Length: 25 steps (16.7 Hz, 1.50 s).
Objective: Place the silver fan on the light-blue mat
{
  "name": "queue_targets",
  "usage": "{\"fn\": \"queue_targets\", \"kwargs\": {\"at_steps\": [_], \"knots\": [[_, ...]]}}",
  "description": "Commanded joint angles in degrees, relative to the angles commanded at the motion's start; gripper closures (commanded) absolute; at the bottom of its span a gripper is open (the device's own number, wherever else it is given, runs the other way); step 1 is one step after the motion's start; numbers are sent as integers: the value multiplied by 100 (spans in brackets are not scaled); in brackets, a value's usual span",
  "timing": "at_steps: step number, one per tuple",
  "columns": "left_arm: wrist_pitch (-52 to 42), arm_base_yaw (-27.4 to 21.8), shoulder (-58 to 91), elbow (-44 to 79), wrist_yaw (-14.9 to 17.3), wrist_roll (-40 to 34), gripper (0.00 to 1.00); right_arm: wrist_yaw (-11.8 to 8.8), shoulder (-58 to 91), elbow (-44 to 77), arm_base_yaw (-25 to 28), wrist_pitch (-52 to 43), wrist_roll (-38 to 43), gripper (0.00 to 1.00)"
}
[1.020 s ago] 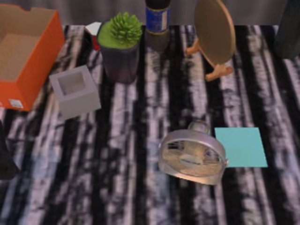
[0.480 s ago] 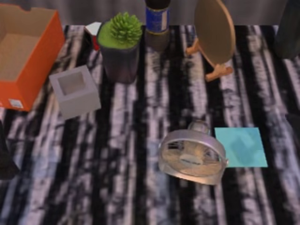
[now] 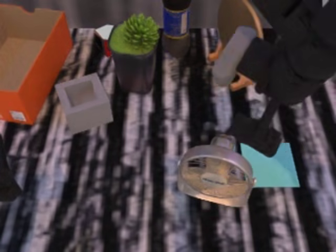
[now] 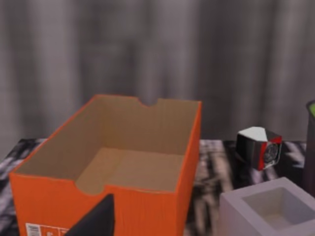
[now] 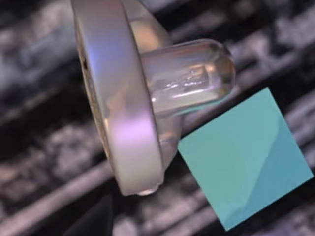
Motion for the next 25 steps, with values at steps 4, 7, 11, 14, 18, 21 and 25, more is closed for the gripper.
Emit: {"fn": "queue_targets", "kwargs": {"at_steps": [4, 7, 11, 14, 18, 21, 25], "knots": [[0, 0, 0, 0, 0, 0, 0, 9, 1409, 1203, 509, -1031, -388, 0], [0, 0, 0, 0, 0, 0, 0, 14, 1925, 1656, 697, -1442, -530, 0], [0, 0, 0, 0, 0, 0, 0, 14, 1982, 1706, 718, -1488, -545, 0], [0, 0, 0, 0, 0, 0, 0, 14, 1970, 1670, 696, -1454, -543, 0], [0, 0, 0, 0, 0, 0, 0, 14, 2001, 1112, 717, -862, -543, 0], [0, 0, 0, 0, 0, 0, 0, 14, 2033, 684, 726, -410, -535, 0], [0, 0, 0, 0, 0, 0, 0, 14, 2038, 651, 727, -377, -534, 0]]}}
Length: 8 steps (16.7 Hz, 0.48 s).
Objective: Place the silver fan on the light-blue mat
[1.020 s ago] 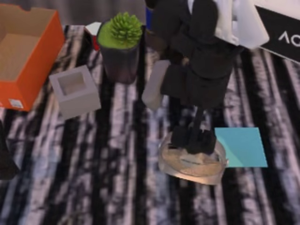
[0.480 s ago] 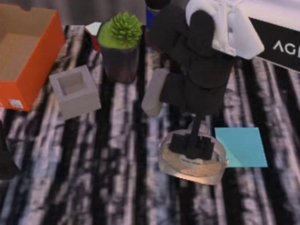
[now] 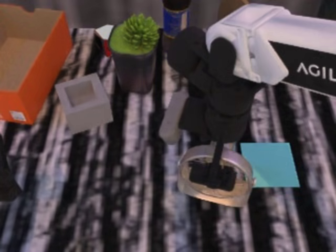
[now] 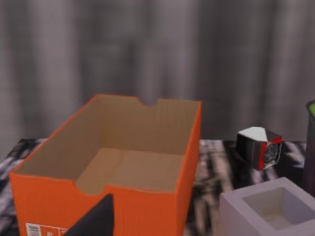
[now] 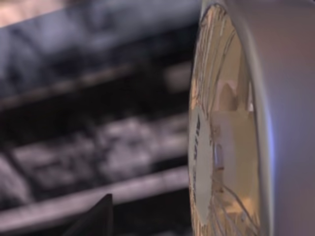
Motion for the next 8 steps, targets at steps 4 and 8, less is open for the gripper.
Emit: {"fn": "queue_targets", "kwargs": {"at_steps": [4, 8], "knots": [[0, 0, 0, 0, 0, 0, 0, 0, 0, 0, 0, 0, 0, 30], [0, 0, 0, 0, 0, 0, 0, 0, 0, 0, 0, 0, 0, 60]]}}
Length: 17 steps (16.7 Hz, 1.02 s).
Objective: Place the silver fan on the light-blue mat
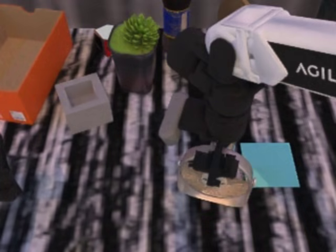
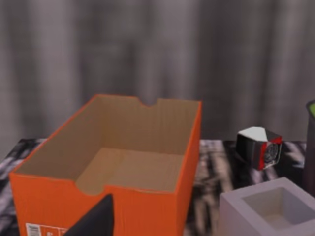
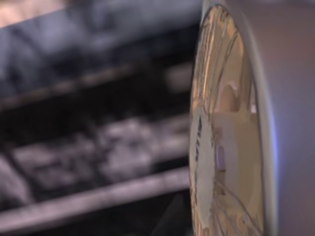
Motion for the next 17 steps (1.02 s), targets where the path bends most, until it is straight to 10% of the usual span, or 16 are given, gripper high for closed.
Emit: {"fn": "queue_targets", "kwargs": {"at_steps": [5, 17], "knots": [[0, 0, 0, 0, 0, 0, 0, 0, 0, 0, 0, 0, 0, 98], [0, 0, 0, 0, 0, 0, 0, 0, -3, 238, -8, -242, 12, 100]]}}
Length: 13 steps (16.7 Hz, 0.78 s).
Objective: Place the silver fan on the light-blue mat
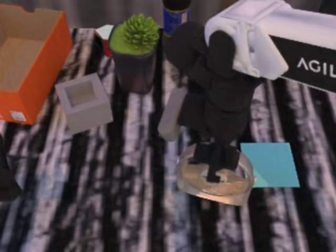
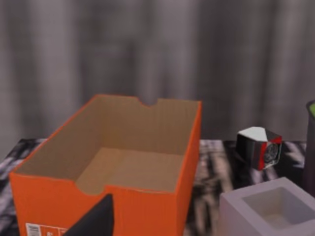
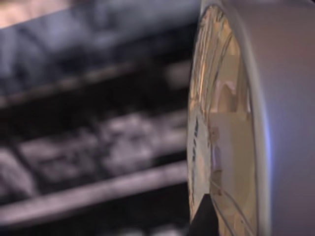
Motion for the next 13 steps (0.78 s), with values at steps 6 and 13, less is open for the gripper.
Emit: {"fn": "queue_targets", "kwargs": {"at_steps": [6, 13], "knots": [[0, 0, 0, 0, 0, 0, 0, 0, -58, 819, 43, -871, -17, 100], [0, 0, 0, 0, 0, 0, 0, -2, -108, 756, -205, -899, -404, 100]]}}
